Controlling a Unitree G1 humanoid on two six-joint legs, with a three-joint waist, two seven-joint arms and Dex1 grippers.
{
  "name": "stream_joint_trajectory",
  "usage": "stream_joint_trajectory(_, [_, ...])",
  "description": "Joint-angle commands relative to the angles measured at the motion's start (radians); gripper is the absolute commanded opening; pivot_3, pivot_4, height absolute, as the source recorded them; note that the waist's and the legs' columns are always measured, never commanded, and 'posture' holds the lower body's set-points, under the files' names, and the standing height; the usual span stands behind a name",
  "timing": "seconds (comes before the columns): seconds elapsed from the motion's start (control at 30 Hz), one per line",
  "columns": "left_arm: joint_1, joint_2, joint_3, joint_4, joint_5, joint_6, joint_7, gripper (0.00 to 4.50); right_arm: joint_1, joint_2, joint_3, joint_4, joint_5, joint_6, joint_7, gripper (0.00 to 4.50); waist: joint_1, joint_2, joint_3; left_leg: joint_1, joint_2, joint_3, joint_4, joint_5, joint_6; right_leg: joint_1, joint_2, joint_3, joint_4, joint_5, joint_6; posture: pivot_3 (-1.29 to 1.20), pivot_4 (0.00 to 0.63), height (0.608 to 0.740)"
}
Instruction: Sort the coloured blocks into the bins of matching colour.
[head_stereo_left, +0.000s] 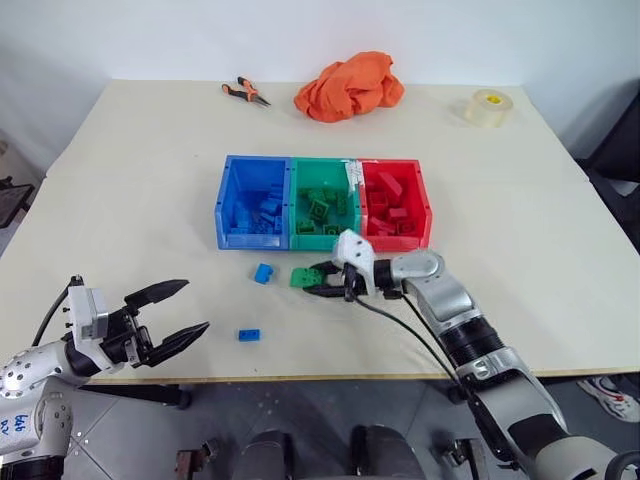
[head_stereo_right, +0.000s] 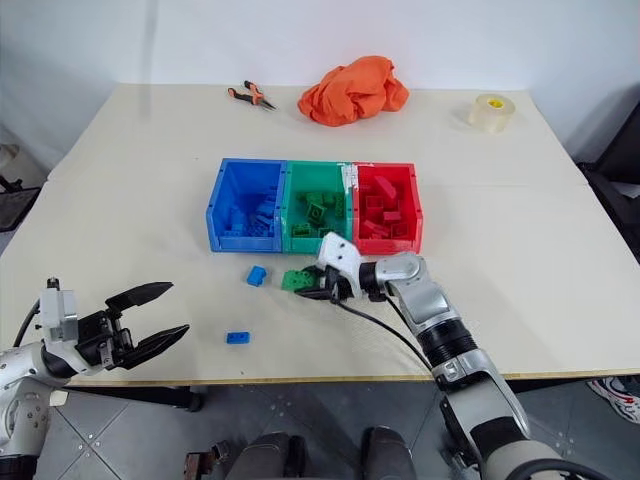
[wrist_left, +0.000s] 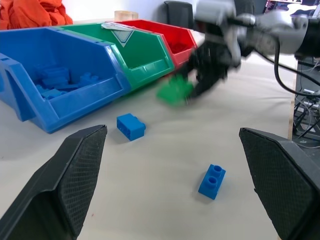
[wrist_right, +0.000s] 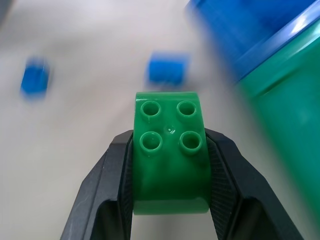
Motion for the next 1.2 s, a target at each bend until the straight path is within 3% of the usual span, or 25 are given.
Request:
stream_joint_trajectory(0.03, [0.005,-0.004,0.019,-0.030,-0.023,-0.013,-0.004,4.50,-0.107,0.002,-0.114,0.023,0.042,0.031,-0.111,1.49,-0.003,0.000,0.000,0.000,0.000,0.000,0.000,0.000,0.000,0.000,0.000,0.000,0.000,0.000,0.000,0.00,0.150,0.740])
stream_joint_trajectory(0.07, [0.004,-0.004,0.018,-0.028,-0.022,-0.014,-0.004,4.50,-0.124,-0.002,-0.119,0.046,0.035,0.023,-0.124,1.49,-0.003,0.001,0.000,0.000,0.000,0.000,0.000,0.000,0.000,-0.001,0.000,0.000,0.000,0.000,0.000,0.00,0.150,0.740])
stream_joint_trajectory(0.2, [-0.012,-0.007,0.007,-0.024,-0.018,-0.014,-0.002,4.50,-0.205,-0.014,-0.125,0.210,-0.013,-0.071,-0.155,2.84,-0.005,0.000,0.000,0.001,0.000,0.000,-0.002,0.000,-0.001,-0.001,0.001,0.000,0.001,0.000,0.000,0.00,0.150,0.740])
stream_joint_trajectory(0.37, [-0.019,-0.007,0.007,-0.023,-0.016,-0.015,-0.001,4.50,-0.231,-0.008,-0.124,0.253,-0.012,-0.119,-0.131,4.46,-0.004,0.000,0.000,0.000,-0.001,0.001,-0.001,0.000,0.000,-0.001,0.002,0.000,0.001,0.000,0.000,0.00,0.150,0.740])
stream_joint_trajectory(0.57, [0.006,-0.012,0.014,-0.048,-0.017,-0.011,0.009,4.50,-0.156,-0.061,-0.117,0.122,0.037,-0.088,0.000,4.46,-0.005,0.000,0.000,0.000,0.000,0.001,-0.002,0.000,0.000,-0.001,0.002,0.000,0.001,0.000,0.000,0.00,0.150,0.740])
stream_joint_trajectory(0.77, [0.052,-0.008,0.039,-0.060,-0.004,-0.009,0.049,4.50,0.057,-0.240,-0.135,-0.092,0.183,-0.112,0.340,4.46,0.006,0.000,0.000,0.000,-0.001,-0.002,-0.001,-0.001,0.001,0.003,0.001,0.000,-0.003,0.000,0.000,0.00,0.150,0.740])
stream_joint_trajectory(1.0, [0.160,0.021,0.122,-0.036,-0.007,-0.026,0.034,4.50,0.155,-0.423,-0.189,0.019,0.214,-0.214,0.527,4.46,-0.001,0.001,0.001,0.002,0.002,0.003,-0.003,-0.001,0.001,0.008,0.000,-0.002,-0.016,0.000,0.000,0.00,0.150,0.740])
stream_joint_trajectory(1.2, [0.271,0.036,0.153,-0.020,0.014,-0.056,-0.017,4.50,0.142,-0.490,-0.203,0.117,0.214,-0.257,0.549,4.46,0.002,0.002,0.001,0.003,0.002,0.005,-0.004,-0.001,0.001,0.008,0.000,-0.004,-0.018,0.000,-0.001,0.00,0.150,0.740])
